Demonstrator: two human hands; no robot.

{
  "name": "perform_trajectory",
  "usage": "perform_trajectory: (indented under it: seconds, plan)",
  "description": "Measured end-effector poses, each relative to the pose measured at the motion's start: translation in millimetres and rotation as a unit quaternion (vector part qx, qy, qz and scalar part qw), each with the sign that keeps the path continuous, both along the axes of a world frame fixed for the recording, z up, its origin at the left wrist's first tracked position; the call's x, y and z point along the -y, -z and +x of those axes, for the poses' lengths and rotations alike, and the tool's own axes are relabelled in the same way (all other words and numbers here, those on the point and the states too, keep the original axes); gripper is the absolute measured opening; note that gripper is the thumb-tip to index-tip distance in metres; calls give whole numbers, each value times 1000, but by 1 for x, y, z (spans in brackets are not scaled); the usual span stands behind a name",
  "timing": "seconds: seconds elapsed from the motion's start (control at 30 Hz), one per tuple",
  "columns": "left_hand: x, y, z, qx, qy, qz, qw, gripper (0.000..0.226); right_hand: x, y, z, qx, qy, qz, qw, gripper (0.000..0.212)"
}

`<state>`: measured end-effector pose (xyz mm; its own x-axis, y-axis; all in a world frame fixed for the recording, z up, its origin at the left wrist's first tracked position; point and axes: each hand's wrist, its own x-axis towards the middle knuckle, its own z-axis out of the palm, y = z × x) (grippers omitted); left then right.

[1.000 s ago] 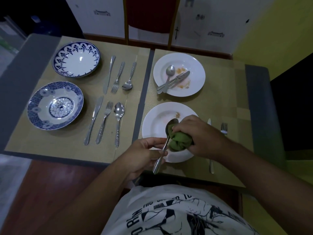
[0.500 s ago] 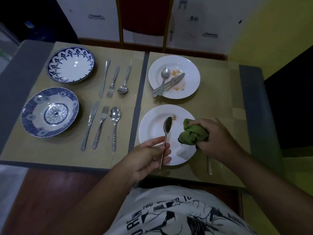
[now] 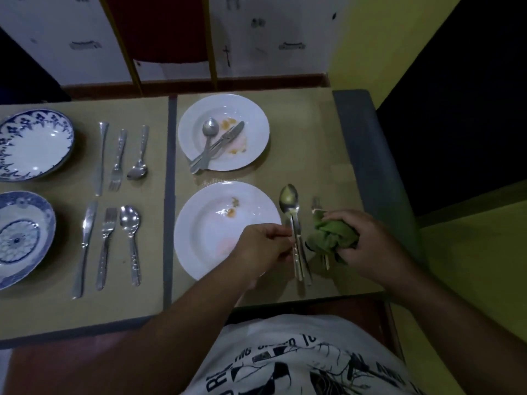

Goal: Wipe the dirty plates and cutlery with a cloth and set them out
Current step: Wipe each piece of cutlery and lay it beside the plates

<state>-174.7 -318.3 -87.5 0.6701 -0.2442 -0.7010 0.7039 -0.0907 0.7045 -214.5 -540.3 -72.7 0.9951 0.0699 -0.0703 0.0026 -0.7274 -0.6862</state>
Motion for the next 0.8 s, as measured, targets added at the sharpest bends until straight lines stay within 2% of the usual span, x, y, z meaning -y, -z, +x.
perform_trajectory:
  seconds: [0.13,0.33,0.63,0.8]
  plan:
    - [56,4,2,-8,18,-16,1000,20,41,1,-14,-25,48,3,999,60]
    - [117,25,8,-48,9,22,999,12,88,2,-22,-36,54,-8,998,55]
    - [161,50,6,-83,18,102,991,13,118,16,-32,-17,48,8,999,54]
    - [165,52,6,-87,39,114,989,14,121,23,-36,-33,50,14,998,52]
